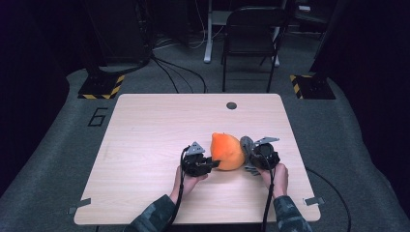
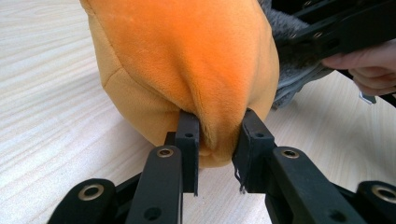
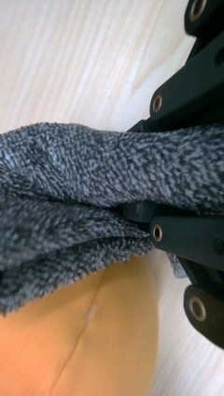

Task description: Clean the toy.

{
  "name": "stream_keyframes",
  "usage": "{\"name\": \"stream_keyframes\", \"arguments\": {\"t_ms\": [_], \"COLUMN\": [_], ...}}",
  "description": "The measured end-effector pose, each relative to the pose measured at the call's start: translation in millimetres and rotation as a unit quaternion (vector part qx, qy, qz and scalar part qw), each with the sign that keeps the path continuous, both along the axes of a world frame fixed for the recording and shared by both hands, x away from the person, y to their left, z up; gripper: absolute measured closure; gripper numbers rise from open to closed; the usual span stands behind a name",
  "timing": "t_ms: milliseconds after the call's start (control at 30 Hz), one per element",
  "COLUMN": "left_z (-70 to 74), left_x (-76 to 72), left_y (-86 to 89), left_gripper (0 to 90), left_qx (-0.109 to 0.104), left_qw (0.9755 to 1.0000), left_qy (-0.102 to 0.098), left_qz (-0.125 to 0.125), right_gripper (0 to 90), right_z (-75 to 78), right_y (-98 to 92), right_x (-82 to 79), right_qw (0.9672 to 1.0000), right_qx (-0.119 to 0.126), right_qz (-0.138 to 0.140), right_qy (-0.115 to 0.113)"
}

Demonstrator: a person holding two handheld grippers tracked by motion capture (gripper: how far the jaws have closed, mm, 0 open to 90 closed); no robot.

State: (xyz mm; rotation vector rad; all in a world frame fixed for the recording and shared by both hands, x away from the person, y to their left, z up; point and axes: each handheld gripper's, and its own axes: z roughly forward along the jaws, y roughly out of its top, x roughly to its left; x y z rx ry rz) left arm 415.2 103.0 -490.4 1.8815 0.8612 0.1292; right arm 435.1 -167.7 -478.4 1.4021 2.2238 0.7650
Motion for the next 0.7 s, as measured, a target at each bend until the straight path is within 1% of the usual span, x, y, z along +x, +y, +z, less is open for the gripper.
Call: {"name": "stream_keyframes", "arguments": {"t_ms": [100,167,200,233,267,300,333,367,400,433,467,500,533,567,600,633,667,700], "left_z": [-0.1,0.0,-0.3,-0.3,-0.4,-0.4,-0.4,-0.1,-0.1,-0.1,0.0,-0.2,-0.2,-0.2,-0.3,-0.3,-0.1,0.0], "left_x": [0.6,0.7,0.6,0.6,0.9,0.8,0.8,0.7,0.7,0.7,0.9,1.1,1.3,1.3,1.1,1.1,1.2,1.5], "left_y": [0.6,0.7,0.7,0.7,1.0,0.9,0.9,0.6,0.5,0.5,0.6,0.9,1.2,1.2,1.0,1.0,1.0,1.2], "left_gripper": [73.0,73.0,73.0,72.9,72.9,72.9,72.9,72.9,72.9,72.8,72.8,72.8,72.8,72.8,72.8,72.7,72.7,72.7], "left_qx": [0.0,0.0,-0.002,-0.002,-0.002,-0.001,-0.001,0.001,0.001,0.001,0.002,-0.001,0.001,0.001,0.0,0.0,0.003,0.007], "left_qw": [1.0,1.0,1.0,1.0,1.0,1.0,1.0,1.0,1.0,1.0,1.0,1.0,1.0,1.0,1.0,1.0,1.0,0.9999], "left_qy": [0.001,0.002,0.002,0.002,0.002,0.001,0.001,0.001,0.0,0.0,0.0,0.002,0.001,0.001,0.002,0.002,-0.001,-0.004], "left_qz": [-0.002,-0.002,0.0,0.0,0.0,0.0,0.0,-0.003,-0.003,-0.003,-0.004,-0.002,-0.002,-0.002,-0.003,-0.003,-0.004,-0.007], "right_gripper": [71.8,71.8,71.8,72.0,72.0,72.3,72.3,72.5,72.5,72.5,72.6,72.6,72.6,72.6,72.6,72.6,72.6,72.5], "right_z": [-9.1,-7.6,-3.8,0.9,0.9,13.9,13.9,29.8,38.2,38.2,54.0,60.6,66.1,66.1,71.4,71.4,71.5,66.8], "right_y": [-3.9,-6.7,-7.8,-9.0,-9.0,-10.5,-10.5,-9.4,-7.6,-7.6,1.2,7.2,14.9,14.9,30.8,30.8,38.5,50.3], "right_x": [3.2,3.5,2.5,1.0,1.0,-3.4,-3.4,-9.2,-12.3,-12.3,-19.8,-23.8,-28.0,-28.0,-34.5,-34.5,-37.0,-38.9], "right_qw": [0.9999,0.9998,0.9998,1.0,1.0,0.9998,0.9998,0.9986,0.9975,0.9975,0.9946,0.993,0.9914,0.9914,0.9885,0.9885,0.988,0.9878], "right_qx": [-0.005,-0.005,-0.004,-0.001,-0.001,0.014,0.014,0.034,0.045,0.045,0.064,0.068,0.073,0.073,0.066,0.066,0.062,0.044], "right_qz": [-0.002,-0.001,-0.004,-0.004,-0.004,-0.007,-0.007,-0.003,0.005,0.005,0.028,0.042,0.054,0.054,0.083,0.083,0.092,0.107], "right_qy": [0.016,0.018,0.017,0.008,0.008,-0.012,-0.012,-0.04,-0.054,-0.054,-0.077,-0.087,-0.094,-0.094,-0.108,-0.108,-0.107,-0.104]}}
